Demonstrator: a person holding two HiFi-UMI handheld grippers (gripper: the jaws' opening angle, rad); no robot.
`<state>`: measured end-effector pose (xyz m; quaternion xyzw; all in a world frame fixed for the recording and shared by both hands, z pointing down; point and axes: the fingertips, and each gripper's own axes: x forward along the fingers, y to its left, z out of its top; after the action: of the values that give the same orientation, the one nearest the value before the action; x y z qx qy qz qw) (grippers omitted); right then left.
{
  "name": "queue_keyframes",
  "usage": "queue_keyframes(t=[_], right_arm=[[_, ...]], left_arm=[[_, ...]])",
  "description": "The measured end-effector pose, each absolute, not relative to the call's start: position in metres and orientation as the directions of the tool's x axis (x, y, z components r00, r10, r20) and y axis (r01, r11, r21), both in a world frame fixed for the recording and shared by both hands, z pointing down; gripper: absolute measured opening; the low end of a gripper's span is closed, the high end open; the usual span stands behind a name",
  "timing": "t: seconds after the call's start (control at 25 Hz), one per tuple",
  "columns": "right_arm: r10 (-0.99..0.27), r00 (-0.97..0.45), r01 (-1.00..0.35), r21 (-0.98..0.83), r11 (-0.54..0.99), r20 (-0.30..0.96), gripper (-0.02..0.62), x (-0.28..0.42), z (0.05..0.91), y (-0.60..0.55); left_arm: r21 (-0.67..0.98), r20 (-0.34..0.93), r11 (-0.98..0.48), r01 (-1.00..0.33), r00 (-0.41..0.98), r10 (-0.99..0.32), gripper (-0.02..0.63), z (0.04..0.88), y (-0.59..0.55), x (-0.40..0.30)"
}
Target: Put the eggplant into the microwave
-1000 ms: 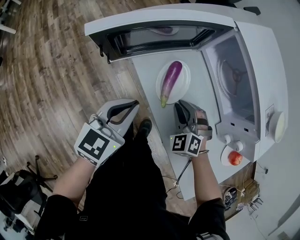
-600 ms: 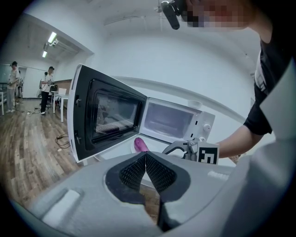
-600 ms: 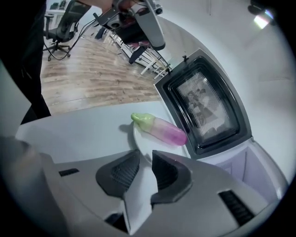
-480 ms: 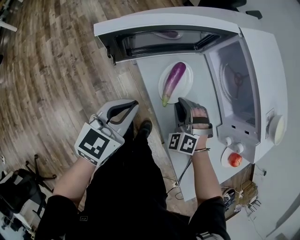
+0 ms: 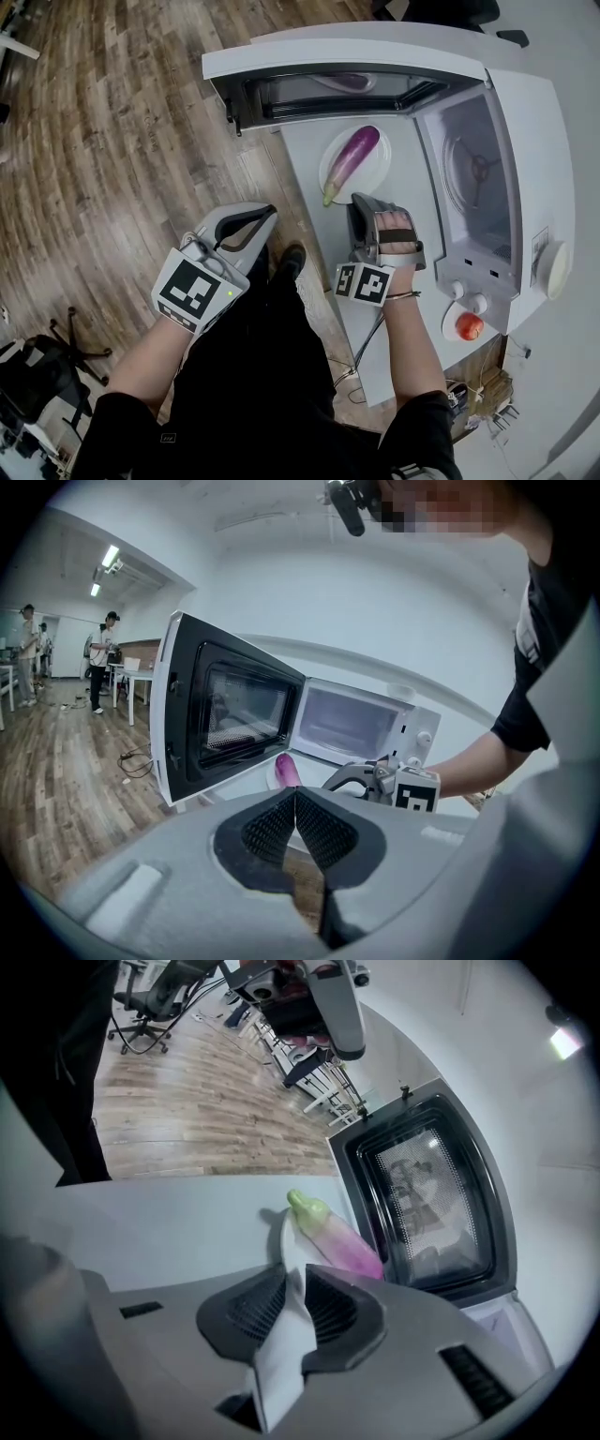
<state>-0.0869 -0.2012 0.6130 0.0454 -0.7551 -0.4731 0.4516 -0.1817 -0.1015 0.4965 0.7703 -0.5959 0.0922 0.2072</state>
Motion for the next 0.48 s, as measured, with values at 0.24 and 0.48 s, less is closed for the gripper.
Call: queue_keyframes(t=[0.24, 0.48], right_arm=[[-0.496, -0.567, 0.356, 0.739, 0.573, 0.657, 0.055, -0.087, 0.614, -0.196], [-0.462, -0.584, 0.355, 0.722, 0.593, 0.667, 0.058, -0.092, 0.613, -0.179]], left_arm=[[0.211, 0.396, -0.201, -0.957, 0.272, -0.877, 0.009, 0.499, -0.102, -0.182], [0.213, 0.399, -0.208, -0.955, 0.280, -0.873, 0.009, 0.501, -0.104, -0.178]])
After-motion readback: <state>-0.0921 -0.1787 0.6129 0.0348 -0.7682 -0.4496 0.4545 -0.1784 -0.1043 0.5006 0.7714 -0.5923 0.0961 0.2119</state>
